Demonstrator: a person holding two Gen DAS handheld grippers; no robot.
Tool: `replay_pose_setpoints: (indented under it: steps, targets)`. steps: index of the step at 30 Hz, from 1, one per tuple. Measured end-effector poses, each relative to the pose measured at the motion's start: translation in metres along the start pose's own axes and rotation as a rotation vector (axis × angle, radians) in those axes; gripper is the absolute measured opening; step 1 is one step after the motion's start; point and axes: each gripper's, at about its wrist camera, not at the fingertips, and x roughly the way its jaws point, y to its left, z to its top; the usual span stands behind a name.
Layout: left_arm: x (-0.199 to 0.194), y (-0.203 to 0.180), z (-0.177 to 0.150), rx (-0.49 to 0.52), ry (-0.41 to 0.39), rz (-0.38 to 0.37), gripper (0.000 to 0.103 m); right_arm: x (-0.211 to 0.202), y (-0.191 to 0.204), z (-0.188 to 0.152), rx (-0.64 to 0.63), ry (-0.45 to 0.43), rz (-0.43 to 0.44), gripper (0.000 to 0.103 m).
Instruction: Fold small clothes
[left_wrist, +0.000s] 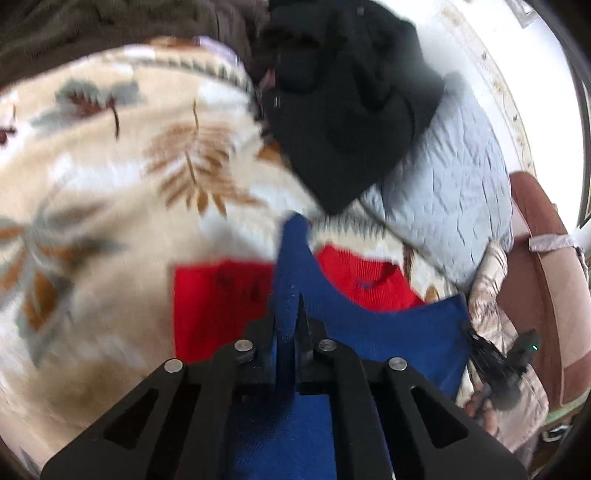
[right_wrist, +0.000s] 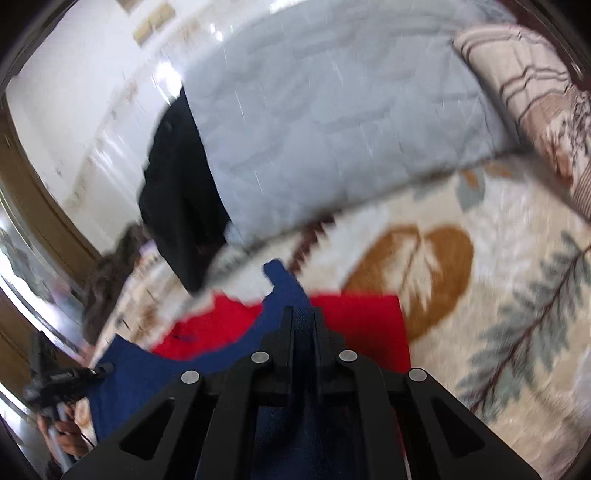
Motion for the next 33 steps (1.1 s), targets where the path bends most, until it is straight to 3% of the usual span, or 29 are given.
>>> replay_pose_setpoints:
  steps: [3,6,7,8,9,11,13,15,16,18,19,21,23,25,26,28,30,31,33]
  targets:
    - [0.014,0.001,0.005,0.012,-0.011,0.055,0.004,0.013,-0.012,0.001,0.05,-0.001,-0.014,0.007]
    - [0.048,0.008,0.0,0.028,0.048,0.171,0.004,0.052,-0.034,-0.016,0.11,0.163,-0.125,0.008]
    - [0.053,0.01,-0.001,0.024,0.056,0.179,0.005,0.054,-0.038,-0.019,0.135,0.168,-0.119,0.007]
    - [0.052,0.01,-0.002,0.023,0.047,0.179,0.005,0.048,-0.038,-0.018,0.15,0.139,-0.117,0.008]
    - [0.049,0.009,-0.002,0.024,0.047,0.176,0.005,0.041,-0.034,-0.016,0.152,0.127,-0.136,0.017]
    - [0.036,0.007,-0.002,0.019,0.055,0.147,0.005,0.02,-0.02,-0.014,0.11,0.08,-0.169,0.02]
    - [0.015,0.003,-0.008,0.018,0.05,0.099,0.005,-0.004,-0.005,-0.02,0.086,0.032,-0.092,0.024]
    - [-0.01,-0.009,-0.023,0.061,0.001,0.077,0.007,-0.014,0.005,-0.036,0.08,0.034,-0.021,0.038]
    - [-0.015,-0.014,-0.03,0.087,-0.011,0.085,0.013,-0.012,0.007,-0.045,0.071,0.055,-0.021,0.044]
    - [-0.013,-0.023,-0.047,0.125,0.007,0.111,0.023,0.009,0.01,-0.069,0.021,0.172,-0.099,0.041]
    - [-0.001,-0.026,-0.056,0.143,0.055,0.134,0.023,0.014,0.015,-0.077,-0.033,0.191,-0.148,0.037]
    - [0.014,-0.03,-0.066,0.181,0.084,0.2,0.023,0.0,0.033,-0.079,-0.137,0.159,-0.203,0.039]
    - [0.009,-0.036,-0.069,0.216,0.068,0.222,0.023,-0.022,0.042,-0.076,-0.117,0.158,-0.174,0.041]
    - [0.0,-0.038,-0.068,0.19,0.092,0.192,0.025,-0.054,0.048,-0.079,-0.09,0.112,-0.114,0.042]
    - [-0.006,-0.037,-0.069,0.155,0.107,0.15,0.026,-0.061,0.05,-0.082,-0.084,0.102,-0.114,0.049]
    - [-0.013,-0.036,-0.076,0.115,0.128,0.106,0.041,-0.069,0.041,-0.095,-0.029,0.118,-0.157,0.066]
    - [-0.011,-0.037,-0.087,0.109,0.142,0.106,0.045,-0.056,0.026,-0.108,0.028,0.196,-0.21,0.066]
    - [-0.006,-0.039,-0.093,0.126,0.15,0.123,0.045,-0.05,0.016,-0.117,0.056,0.236,-0.226,0.06]
    - [-0.004,-0.045,-0.1,0.158,0.156,0.155,0.045,-0.061,0.02,-0.115,0.045,0.177,-0.235,0.054]
